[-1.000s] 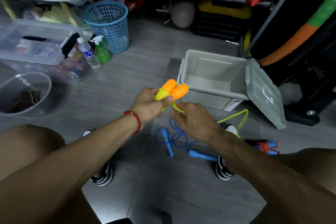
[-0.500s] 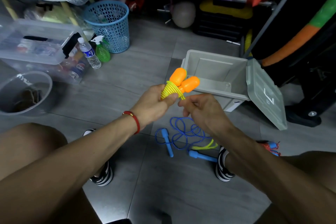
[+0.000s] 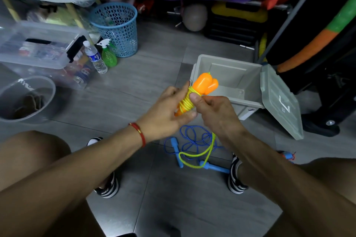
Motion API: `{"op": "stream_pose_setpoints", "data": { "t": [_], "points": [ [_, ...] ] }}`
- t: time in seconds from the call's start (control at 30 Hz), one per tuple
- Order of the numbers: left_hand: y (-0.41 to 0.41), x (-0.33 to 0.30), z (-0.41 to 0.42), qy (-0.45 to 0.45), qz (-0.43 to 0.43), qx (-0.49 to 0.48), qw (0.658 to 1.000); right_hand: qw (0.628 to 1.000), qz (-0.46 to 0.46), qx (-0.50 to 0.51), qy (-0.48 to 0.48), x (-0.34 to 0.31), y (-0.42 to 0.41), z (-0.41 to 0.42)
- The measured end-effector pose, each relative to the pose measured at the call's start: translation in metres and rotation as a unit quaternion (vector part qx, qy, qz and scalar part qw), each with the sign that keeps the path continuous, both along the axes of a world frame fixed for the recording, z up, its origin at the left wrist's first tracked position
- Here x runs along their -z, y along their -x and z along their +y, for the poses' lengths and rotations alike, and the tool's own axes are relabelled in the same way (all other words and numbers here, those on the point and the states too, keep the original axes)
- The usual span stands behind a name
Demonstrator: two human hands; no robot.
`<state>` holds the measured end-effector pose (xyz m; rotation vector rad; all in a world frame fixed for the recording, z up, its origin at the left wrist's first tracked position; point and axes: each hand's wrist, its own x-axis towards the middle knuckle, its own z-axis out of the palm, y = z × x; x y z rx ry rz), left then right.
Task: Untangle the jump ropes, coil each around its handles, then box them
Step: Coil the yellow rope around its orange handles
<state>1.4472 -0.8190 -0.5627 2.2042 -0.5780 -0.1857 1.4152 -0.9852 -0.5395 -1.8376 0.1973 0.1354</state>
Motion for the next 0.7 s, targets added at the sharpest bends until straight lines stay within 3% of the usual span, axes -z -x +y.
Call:
{"op": "stream_pose_setpoints", "data": {
  "t": [0.03, 0.1, 0.17, 0.27, 0.33, 0.4, 0.47, 0.7],
  "points": [
    [-0.004, -0.005, 0.003, 0.068, 0.084, -0.009, 0.994, 0.999, -0.007, -0.027, -0.017, 0.000, -0.001, -0.002],
    [-0.008, -0.014, 0.008, 0.199, 0.265, -0.015, 0.943, 0.996, -0.013, -0.074, -0.055, 0.001, -0.003, -0.004],
    [-0.009, -0.017, 0.012, 0.241, 0.367, 0.028, 0.898, 0.992, -0.011, -0.100, -0.070, 0.001, -0.002, -0.003],
    [-0.007, -0.017, 0.015, 0.222, 0.336, 0.016, 0.915, 0.995, -0.034, -0.093, -0.007, 0.005, -0.004, -0.004],
    [-0.011, -0.015, 0.013, 0.226, 0.306, -0.055, 0.923, 0.986, -0.075, -0.086, 0.123, 0.011, -0.008, -0.008],
    [-0.017, -0.013, 0.014, 0.239, 0.302, -0.126, 0.914, 0.942, -0.134, -0.112, 0.288, 0.017, -0.008, -0.004],
    [-0.023, -0.012, 0.016, 0.217, 0.293, -0.161, 0.917, 0.887, -0.201, -0.139, 0.393, 0.021, -0.005, 0.003],
    [-0.027, -0.003, 0.012, 0.100, 0.231, -0.159, 0.955, 0.735, -0.318, -0.163, 0.576, 0.006, -0.011, -0.009]
  ]
}}
